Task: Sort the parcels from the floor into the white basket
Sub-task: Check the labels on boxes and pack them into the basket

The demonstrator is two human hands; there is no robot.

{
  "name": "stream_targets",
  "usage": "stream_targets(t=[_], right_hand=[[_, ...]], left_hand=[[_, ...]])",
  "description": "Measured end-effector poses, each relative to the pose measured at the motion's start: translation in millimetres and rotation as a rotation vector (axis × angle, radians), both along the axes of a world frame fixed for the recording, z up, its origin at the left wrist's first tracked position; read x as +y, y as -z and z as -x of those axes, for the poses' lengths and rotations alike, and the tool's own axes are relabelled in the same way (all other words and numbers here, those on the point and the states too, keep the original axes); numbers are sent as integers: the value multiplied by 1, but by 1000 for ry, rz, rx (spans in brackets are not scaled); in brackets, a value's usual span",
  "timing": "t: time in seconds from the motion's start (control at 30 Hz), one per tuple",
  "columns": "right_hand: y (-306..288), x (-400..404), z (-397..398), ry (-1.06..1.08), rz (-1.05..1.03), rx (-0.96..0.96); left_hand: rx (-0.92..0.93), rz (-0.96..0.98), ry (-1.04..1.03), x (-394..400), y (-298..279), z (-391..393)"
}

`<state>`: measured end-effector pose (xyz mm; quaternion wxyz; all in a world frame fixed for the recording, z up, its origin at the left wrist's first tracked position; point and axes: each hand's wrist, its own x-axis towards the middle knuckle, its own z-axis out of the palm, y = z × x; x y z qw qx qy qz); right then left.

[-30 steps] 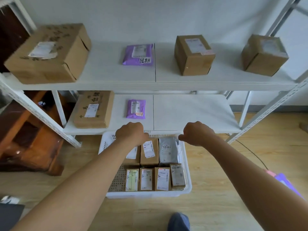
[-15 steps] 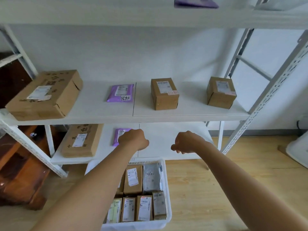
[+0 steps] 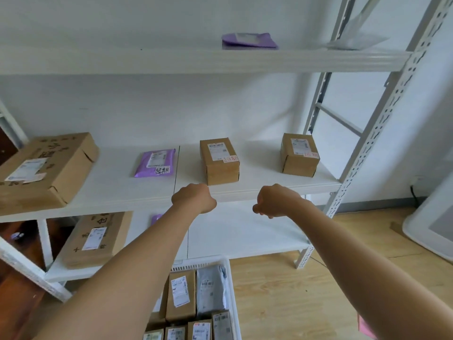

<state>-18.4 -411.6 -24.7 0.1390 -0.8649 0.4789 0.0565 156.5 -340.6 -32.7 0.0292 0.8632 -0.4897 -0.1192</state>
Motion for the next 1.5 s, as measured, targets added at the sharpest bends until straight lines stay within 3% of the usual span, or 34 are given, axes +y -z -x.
stream_targets(t=[0.43, 0.73, 0.9, 1.13, 1.5], right_hand=[[16, -58, 103, 102, 40, 53], [23, -119, 243, 27, 54, 115], [38, -135, 318, 9, -14, 134], [75, -131, 390, 52, -136, 139], [111, -96, 445, 215, -243, 178]], left_hand=[[-4, -60, 80, -61, 13, 63], [92, -28, 23, -116, 23, 203], [198, -109, -35, -124, 40, 286], [249, -186, -16, -124, 65, 356], [245, -255, 55, -96, 112, 395]])
